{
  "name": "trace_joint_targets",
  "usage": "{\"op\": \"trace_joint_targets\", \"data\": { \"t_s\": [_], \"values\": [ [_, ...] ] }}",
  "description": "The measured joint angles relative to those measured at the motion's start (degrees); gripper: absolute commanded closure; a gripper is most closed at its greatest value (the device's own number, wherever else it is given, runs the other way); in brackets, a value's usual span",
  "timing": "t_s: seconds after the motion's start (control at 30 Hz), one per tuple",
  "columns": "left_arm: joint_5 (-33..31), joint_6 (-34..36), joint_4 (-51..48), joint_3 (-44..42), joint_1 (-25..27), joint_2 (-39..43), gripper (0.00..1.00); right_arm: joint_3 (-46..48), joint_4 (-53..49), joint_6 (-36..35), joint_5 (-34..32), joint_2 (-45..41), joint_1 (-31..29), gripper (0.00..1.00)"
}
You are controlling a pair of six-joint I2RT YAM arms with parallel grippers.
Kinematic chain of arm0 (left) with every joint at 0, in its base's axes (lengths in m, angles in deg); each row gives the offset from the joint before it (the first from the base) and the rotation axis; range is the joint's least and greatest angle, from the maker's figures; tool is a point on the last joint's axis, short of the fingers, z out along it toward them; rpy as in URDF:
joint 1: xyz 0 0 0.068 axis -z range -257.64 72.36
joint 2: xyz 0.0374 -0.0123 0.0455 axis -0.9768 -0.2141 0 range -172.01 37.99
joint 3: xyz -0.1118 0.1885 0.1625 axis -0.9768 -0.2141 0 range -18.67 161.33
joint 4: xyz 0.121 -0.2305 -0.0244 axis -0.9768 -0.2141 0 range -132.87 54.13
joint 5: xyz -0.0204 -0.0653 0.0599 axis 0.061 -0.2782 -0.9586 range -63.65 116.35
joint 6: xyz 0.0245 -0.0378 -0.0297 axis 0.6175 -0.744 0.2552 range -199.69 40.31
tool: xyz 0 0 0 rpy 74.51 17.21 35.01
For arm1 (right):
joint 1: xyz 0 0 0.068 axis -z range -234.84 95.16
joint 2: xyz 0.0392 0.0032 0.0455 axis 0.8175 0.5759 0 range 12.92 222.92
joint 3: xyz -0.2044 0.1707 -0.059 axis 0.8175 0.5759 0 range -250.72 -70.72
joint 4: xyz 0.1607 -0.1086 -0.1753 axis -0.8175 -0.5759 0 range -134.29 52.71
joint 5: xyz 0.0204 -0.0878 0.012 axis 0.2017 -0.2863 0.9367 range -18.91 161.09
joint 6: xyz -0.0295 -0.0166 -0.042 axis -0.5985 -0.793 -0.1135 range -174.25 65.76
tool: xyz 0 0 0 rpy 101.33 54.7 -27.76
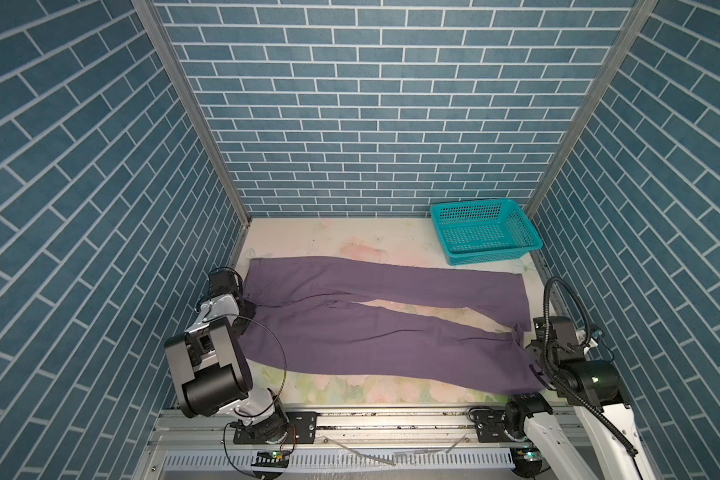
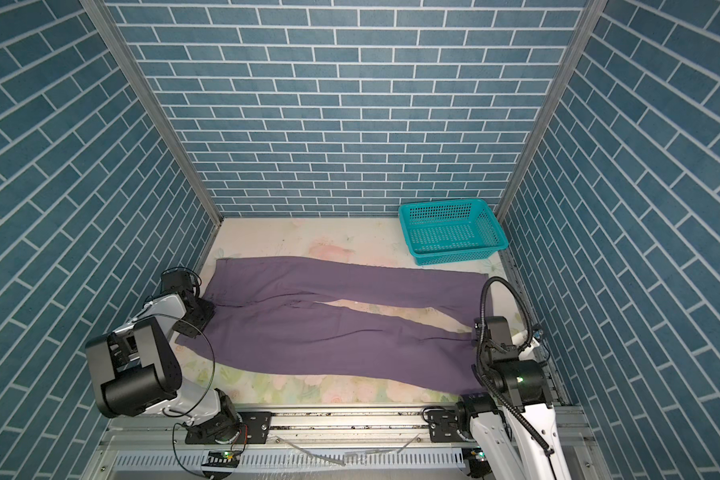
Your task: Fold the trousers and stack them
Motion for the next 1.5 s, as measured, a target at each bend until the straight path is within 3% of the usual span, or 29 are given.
{"op": "trace_joint_targets", "data": {
  "t_s": [0.03,0.13,0.23,0.3,0.47,0.67,0.77,0.9,1.07,1.13,1.27,1.5],
  "values": [
    [0.00,-0.17,-0.02,-0.13,-0.02,0.59,0.59,0.13,-0.26,0.39,-0.17,0.00,0.07,0.41],
    [0.24,-0.57,-0.22,-0.20,0.59,2.54,0.52,-0.17,1.90,-1.05,-0.26,2.62,0.13,0.56],
    [0.09,-0.52,-0.70,0.20,4.07,4.24,0.44,-1.68,7.04,-5.99,2.40,11.96,0.22,0.81],
    [-0.20,-0.20,-1.44,1.57,8.41,4.24,0.40,-3.04,12.11,-10.10,5.81,20.63,0.22,0.92],
    [-0.72,0.55,-2.21,6.69,18.60,1.84,0.38,-3.69,24.68,-18.32,15.69,38.21,0.24,0.90],
    [-1.01,0.46,-2.19,10.82,25.27,-4.68,0.33,-3.67,33.77,-23.87,22.49,49.99,0.24,0.55],
    [-0.98,0.13,-2.34,11.63,26.80,-7.69,0.26,-3.67,36.94,-24.90,23.78,52.76,0.24,0.46],
    [-1.36,0.20,-3.26,14.75,28.52,-12.37,0.23,-3.69,40.17,-25.79,24.06,56.59,0.26,0.44],
    [-2.01,0.35,-3.43,19.02,31.54,-16.72,0.23,-5.18,43.23,-26.47,24.22,61.37,0.31,0.51],
    [-2.03,0.39,-3.63,20.44,32.52,-18.14,0.23,-6.45,44.76,-26.93,24.26,62.84,0.37,0.63],
    [-2.12,0.44,-3.96,22.51,33.35,-20.81,0.23,-7.91,47.23,-28.22,24.90,64.81,0.48,0.98],
    [-2.71,0.81,-5.22,25.24,33.35,-24.63,0.25,-8.26,44.04,-29.51,26.25,63.25,0.85,1.00]
  ]
}}
